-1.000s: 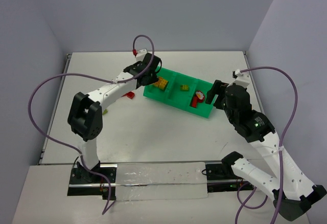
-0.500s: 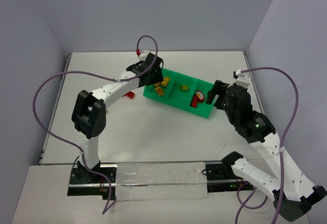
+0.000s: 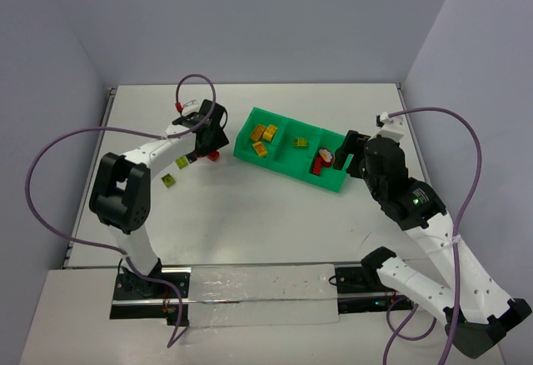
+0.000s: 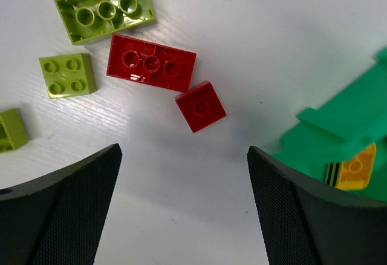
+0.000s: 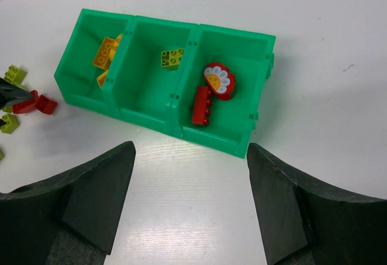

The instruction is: Sort the legos into containers by color

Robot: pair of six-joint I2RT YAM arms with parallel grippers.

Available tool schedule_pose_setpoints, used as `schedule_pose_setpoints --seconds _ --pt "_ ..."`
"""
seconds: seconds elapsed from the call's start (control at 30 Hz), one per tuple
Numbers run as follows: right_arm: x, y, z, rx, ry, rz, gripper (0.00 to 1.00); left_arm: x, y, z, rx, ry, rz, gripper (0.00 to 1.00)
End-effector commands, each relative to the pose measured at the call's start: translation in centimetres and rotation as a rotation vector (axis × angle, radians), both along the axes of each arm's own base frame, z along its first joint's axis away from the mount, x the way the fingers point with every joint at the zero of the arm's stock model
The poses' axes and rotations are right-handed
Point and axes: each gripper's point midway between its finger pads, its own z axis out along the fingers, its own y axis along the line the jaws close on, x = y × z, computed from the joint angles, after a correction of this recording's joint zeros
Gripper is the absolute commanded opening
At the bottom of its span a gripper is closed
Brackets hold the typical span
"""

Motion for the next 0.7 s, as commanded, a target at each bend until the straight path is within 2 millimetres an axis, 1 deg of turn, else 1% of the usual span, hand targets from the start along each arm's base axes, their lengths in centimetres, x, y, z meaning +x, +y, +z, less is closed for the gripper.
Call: schedule_pose_setpoints --seconds 0.0,0.03,0.1,0.17,0.23,0.33,0.37,0.47,0.57,0.67 --pt "0.4 -0.1 1.8 0.018 -0.053 -0.005 0.82 1.8 -1.0 -0.4 -0.035 -0.003 0.094 0.91" --pt "0.3 -0.1 1.8 0.017 -0.053 -0.006 0.82 2.5 -1.2 -0.8 -0.031 0.005 0.112 0.90" --pt "0.2 -0.2 1.9 0.015 -0.054 -0.009 0.82 2.9 -1.3 -1.0 -0.040 0.007 0.127 0.88" --pt "0.2 -0.3 1.9 0.013 -0.055 -0.011 0.82 3.9 -1.7 -1.4 -0.063 0.008 0.132 0.86" --pt "0.1 -0.5 1.9 0.008 -0.052 -0.015 0.82 4.4 -1.5 -2.0 -0.062 0.015 0.164 0.83" --pt "0.0 -0.5 1.8 0.006 -0.050 -0.016 0.82 4.3 -0.9 -3.2 -0.050 0.045 0.202 0.78" --pt "0.0 -0.5 1.9 0.008 -0.052 -0.016 0.82 4.3 -0.9 -3.3 -0.055 0.044 0.213 0.78" --pt "0.0 -0.6 1.9 0.007 -0.052 -0.017 0.82 3.6 -0.7 -4.8 -0.051 0.070 0.222 0.76" --pt "0.0 -0.5 1.8 0.005 -0.049 -0.015 0.82 3.4 -0.9 -5.7 -0.068 0.083 0.219 0.74" --pt "0.0 -0.5 1.8 0.008 -0.049 -0.013 0.82 3.2 -1.0 -6.7 -0.064 0.106 0.219 0.68"
